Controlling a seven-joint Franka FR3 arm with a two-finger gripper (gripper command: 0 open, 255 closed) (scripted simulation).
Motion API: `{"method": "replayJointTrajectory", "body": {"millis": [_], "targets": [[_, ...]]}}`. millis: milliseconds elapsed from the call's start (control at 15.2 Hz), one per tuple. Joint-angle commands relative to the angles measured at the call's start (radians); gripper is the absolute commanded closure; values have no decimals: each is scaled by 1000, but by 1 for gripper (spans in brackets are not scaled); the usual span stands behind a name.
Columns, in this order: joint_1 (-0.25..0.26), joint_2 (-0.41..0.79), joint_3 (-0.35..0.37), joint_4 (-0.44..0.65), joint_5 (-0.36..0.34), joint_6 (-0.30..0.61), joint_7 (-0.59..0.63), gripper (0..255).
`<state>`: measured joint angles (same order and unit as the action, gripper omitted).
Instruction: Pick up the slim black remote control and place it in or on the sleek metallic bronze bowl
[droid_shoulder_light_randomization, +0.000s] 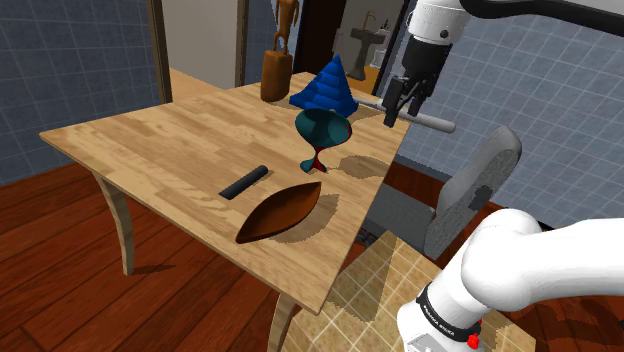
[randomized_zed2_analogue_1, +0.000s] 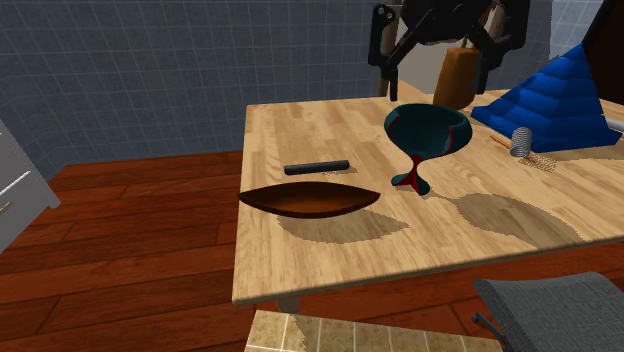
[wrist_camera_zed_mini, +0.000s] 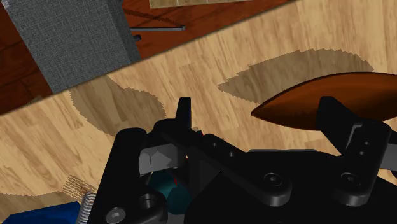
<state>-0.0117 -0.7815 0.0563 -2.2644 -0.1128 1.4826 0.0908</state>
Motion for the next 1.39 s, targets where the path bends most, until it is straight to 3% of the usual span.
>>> {"method": "replayJointTrajectory", "body": {"millis": [0,726,1320], "targets": [[0,0,0,0,0,0,0,0],[-58,252,163,-34,189,232,463,0],[-98,554,256,55,265,442,804,0]]}}
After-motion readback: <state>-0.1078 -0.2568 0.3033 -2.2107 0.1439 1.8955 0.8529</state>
